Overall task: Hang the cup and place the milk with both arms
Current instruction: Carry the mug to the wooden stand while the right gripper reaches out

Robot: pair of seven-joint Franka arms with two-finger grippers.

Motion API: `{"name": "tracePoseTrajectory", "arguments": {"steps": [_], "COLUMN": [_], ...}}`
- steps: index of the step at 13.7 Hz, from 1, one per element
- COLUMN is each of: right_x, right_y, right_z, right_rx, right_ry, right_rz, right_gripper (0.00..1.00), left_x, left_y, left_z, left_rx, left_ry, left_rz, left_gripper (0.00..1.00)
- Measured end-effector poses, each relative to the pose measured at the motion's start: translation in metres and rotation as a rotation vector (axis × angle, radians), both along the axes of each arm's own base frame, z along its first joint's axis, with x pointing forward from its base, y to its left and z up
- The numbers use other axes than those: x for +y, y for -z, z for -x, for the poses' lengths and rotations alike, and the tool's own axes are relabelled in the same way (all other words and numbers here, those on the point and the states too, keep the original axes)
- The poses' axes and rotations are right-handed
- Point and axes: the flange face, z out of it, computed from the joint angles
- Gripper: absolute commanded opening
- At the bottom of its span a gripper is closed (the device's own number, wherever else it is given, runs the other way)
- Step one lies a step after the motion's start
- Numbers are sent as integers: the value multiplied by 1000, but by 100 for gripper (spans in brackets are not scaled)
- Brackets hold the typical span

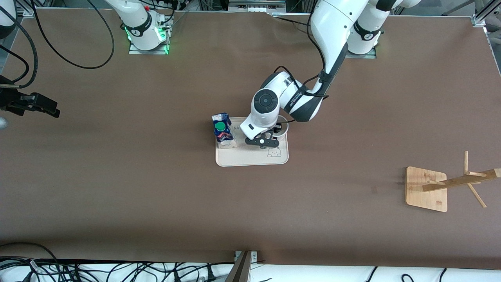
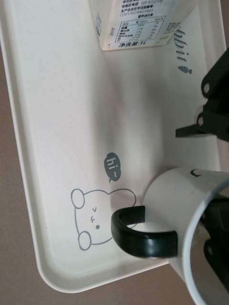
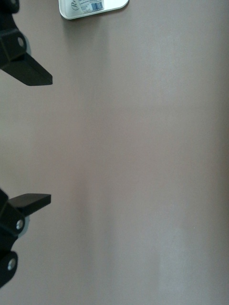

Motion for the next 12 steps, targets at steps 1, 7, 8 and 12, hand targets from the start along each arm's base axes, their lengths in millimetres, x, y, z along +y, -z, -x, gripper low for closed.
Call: {"name": "tracePoseTrajectory", "arguments": {"steps": [1, 7, 8, 12], "right_x": [0, -1, -1, 2], "right_y": [0, 0, 1, 4], "right_z": [0, 0, 0, -2], "right_rx": [0, 0, 0, 4], "right_ry": [0, 2, 1, -3], "right_rz": [0, 0, 0, -1], "right_gripper": [100, 100, 100, 100], "left_x": [1, 13, 18, 88], "left_y": [0, -46, -61, -154], "left_z": [0, -12, -17, -63], "left_rx": [3, -7, -13, -74], "left_ry": [0, -27, -37, -141], "left_rz": [-4, -13, -13, 21], "left_gripper": [0, 0, 0, 0]}}
